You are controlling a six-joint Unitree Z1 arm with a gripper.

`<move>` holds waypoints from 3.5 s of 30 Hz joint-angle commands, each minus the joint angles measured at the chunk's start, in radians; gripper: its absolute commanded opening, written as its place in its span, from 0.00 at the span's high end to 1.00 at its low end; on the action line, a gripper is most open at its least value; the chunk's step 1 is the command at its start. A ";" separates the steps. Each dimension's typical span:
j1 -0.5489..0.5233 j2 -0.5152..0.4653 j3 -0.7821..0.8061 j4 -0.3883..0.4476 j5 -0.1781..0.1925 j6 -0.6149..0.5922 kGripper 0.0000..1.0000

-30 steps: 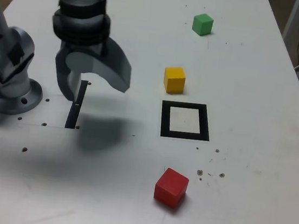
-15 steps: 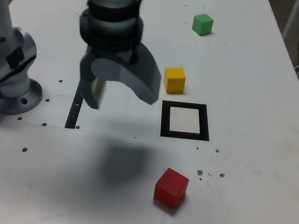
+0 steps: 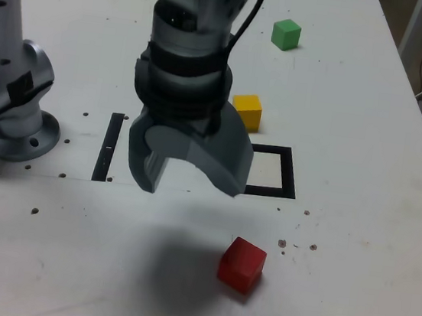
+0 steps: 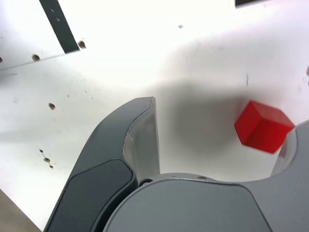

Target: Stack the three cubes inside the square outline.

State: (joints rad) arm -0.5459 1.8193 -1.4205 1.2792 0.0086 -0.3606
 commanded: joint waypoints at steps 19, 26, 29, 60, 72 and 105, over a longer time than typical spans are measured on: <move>-0.130 0.157 -0.217 0.091 0.001 -0.049 0.07; -0.134 0.195 -0.242 0.102 0.042 -0.047 0.07; -0.132 0.217 -0.240 0.098 0.053 -0.042 0.06; -0.102 0.396 -0.323 0.058 0.076 0.109 0.09; -0.096 0.416 -0.357 0.064 0.072 0.206 0.17; -0.078 0.432 -0.367 0.092 0.108 0.241 0.56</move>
State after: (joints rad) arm -0.6270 2.2472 -1.7807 1.3714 0.1180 -0.1225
